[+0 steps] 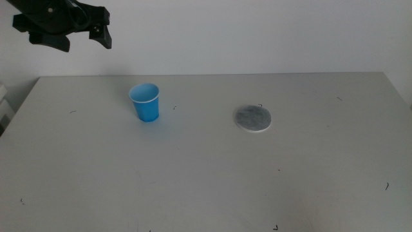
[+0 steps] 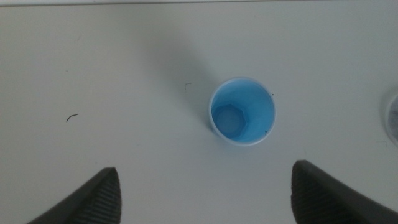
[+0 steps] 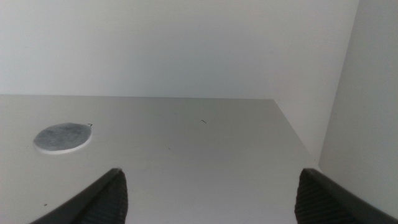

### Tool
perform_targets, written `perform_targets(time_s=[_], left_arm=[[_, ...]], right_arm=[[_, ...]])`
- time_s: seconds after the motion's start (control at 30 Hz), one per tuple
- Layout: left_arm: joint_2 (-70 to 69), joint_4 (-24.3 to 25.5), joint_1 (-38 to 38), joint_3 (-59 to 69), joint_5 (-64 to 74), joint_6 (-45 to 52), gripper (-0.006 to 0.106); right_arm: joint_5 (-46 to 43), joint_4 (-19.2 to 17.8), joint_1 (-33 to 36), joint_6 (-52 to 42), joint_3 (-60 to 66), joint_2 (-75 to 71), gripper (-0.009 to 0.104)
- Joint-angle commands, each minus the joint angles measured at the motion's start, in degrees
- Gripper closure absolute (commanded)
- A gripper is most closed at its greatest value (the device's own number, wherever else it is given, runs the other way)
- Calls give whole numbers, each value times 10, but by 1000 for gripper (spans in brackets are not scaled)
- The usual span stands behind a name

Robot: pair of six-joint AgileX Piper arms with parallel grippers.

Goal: Place an empty cup on a cup mat.

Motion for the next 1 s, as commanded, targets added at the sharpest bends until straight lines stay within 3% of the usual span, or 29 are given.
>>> perform_targets(time_s=[0.0, 0.3, 0.83, 0.97], left_arm=[[6, -11, -1, -49, -11, -7, -4], [129, -22, -1, -120, -5, -7, -4], [251, -71, -1, -124, -71, 19, -4], [268, -89, -1, -124, -85, 24, 2]], right_arm=[[-43, -8, 0, -3, -5, -15, 1], [-43, -8, 0, -3, -5, -15, 1], [-43, -8, 0, -3, -5, -15, 1], [-43, -8, 0, -3, -5, -15, 1]])
